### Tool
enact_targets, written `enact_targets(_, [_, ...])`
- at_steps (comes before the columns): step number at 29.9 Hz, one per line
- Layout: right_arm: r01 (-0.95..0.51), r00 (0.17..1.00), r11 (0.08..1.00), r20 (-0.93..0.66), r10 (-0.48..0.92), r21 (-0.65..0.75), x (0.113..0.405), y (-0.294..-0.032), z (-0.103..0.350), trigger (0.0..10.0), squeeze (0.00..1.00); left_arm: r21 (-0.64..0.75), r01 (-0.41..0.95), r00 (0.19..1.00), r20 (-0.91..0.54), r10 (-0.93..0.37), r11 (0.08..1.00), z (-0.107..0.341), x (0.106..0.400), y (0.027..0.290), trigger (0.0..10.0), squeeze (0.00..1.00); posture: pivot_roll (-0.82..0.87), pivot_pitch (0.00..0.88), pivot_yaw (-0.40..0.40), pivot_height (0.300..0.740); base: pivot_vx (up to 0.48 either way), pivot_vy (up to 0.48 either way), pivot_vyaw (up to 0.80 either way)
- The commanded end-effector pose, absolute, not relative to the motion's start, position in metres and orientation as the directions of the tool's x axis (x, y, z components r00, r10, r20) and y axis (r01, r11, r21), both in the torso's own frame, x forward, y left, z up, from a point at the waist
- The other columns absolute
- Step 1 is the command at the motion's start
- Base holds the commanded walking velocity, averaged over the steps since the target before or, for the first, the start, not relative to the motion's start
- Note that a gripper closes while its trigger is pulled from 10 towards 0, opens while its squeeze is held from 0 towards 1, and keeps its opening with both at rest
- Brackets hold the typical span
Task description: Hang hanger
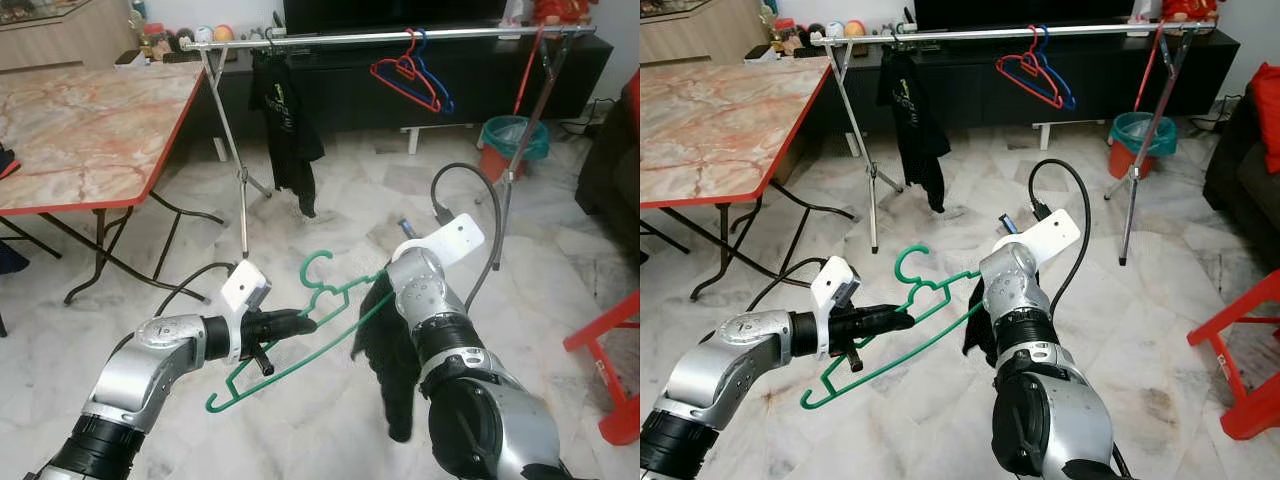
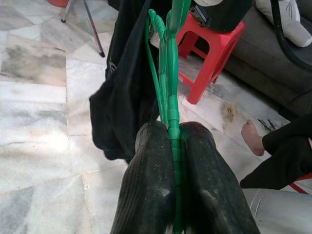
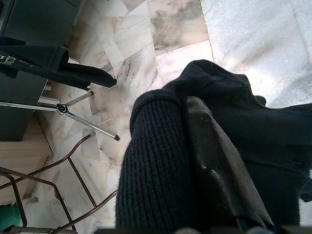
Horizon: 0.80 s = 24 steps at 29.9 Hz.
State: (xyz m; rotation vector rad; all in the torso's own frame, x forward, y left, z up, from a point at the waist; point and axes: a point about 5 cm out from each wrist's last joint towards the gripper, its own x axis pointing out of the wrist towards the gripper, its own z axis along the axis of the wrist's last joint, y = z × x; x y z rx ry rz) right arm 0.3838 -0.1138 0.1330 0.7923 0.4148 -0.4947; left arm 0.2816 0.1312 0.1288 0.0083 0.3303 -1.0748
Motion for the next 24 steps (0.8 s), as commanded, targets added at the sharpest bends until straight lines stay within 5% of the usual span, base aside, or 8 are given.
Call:
enact_targets(1, [0.507,0.845,0.613,-0.49,-0.214,0.606,0.39,-0.1,0.149,10.0,0.0,-0.112,0.853,0.464,-0.281,-0.84,0.509,0.131,0.286,0.134,10.0,0.0,-0.01,0.002,0.06,0.74,0.0,0.0,0.0])
enact_targets(11, [0.472,0.863,0.618,-0.471,-0.182,0.628,0.391,-0.092,0.157,10.0,0.0,-0.069,0.769,0.586,-0.323,-0.743,0.636,0.123,0.302,0.14,10.0,0.0,-0.01,0.0,0.059,0.74,0.0,0.0,0.0])
enact_targets(18, [0.464,0.866,0.621,-0.471,-0.168,0.632,0.391,-0.089,0.157,10.0,0.0,-0.134,0.859,0.441,-0.294,-0.848,0.494,0.127,0.285,0.134,10.0,0.0,-0.01,0.004,0.059,0.74,0.0,0.0,0.0])
enact_targets(24, [0.457,0.868,0.624,-0.471,-0.157,0.633,0.391,-0.087,0.157,10.0,0.0,-0.127,0.854,0.451,-0.303,-0.839,0.505,0.125,0.287,0.134,10.0,0.0,-0.01,0.006,0.058,0.74,0.0,0.0,0.0])
